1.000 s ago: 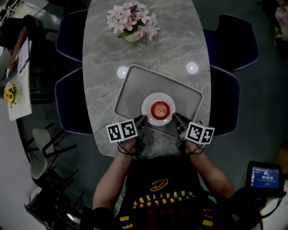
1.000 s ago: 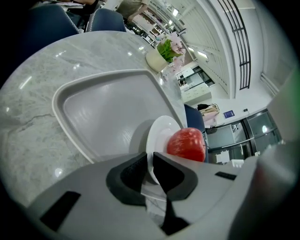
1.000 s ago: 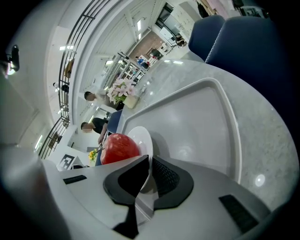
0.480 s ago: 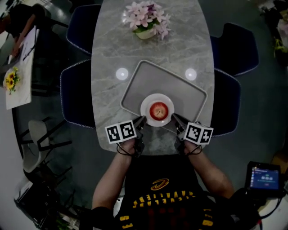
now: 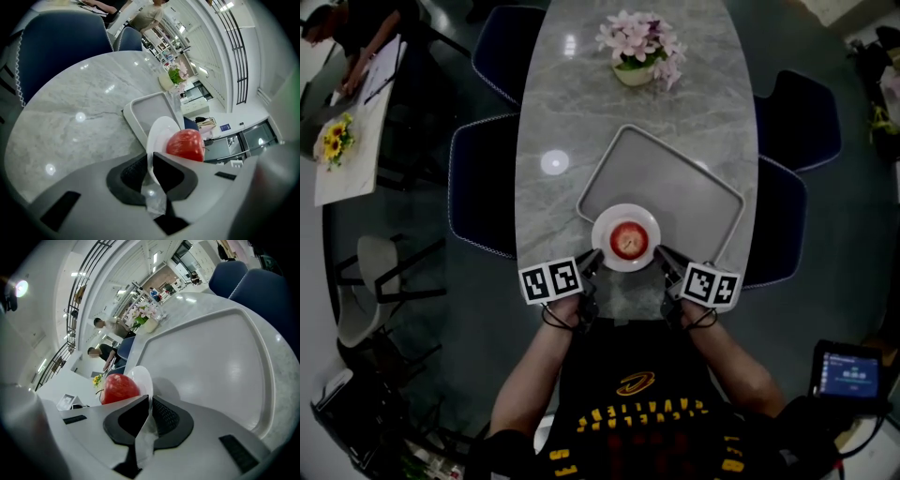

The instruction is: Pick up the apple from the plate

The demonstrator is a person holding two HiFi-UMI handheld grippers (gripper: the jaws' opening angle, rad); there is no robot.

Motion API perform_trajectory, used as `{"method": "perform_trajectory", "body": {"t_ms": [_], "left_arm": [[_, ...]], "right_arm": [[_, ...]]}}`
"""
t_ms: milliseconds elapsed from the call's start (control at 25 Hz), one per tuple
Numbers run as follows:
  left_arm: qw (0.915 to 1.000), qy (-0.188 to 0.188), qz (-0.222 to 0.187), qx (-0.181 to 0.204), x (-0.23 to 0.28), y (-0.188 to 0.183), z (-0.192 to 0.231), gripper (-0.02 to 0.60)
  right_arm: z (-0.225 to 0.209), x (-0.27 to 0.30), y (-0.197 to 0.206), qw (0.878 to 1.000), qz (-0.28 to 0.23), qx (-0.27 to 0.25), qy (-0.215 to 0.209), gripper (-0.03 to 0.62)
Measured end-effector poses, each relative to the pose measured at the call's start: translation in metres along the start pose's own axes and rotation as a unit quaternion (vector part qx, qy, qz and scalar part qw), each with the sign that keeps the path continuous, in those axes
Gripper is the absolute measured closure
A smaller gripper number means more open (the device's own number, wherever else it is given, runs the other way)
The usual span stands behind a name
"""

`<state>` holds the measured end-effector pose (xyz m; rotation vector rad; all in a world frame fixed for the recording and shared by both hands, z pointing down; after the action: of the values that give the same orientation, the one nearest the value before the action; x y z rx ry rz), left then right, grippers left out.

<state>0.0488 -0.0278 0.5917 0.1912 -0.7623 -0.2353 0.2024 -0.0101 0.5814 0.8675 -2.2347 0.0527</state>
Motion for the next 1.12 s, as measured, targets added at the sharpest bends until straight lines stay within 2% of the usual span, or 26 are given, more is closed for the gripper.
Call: {"method": "perform_trajectory", "body": {"t_ms": [480,1120], "left_arm": [[0.9992,-0.012,-0.026,-0.026,-0.063,0.020,0.047,0.538],[0.9957,-0.040,-0.060,-0.058,-0.119,0.036,0.109,0.540]], "right_arm": [[0.041,0.025,0.057,0.999,0.034,-0.032,-0.008,0.560],[0.077,0.070,0.116,0.994,0.083,-0.074,-0.019,0.560]]}}
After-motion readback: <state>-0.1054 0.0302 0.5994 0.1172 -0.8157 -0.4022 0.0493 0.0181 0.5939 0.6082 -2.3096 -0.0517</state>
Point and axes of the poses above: the fingertips, and each gripper's own axes: x forward along the fingers, z to its left, y out of its underside, the point moved 1 cm from there along -x, backward along the fingers, and after that the axes turned 9 degrees about x, right-handed, at the moved point
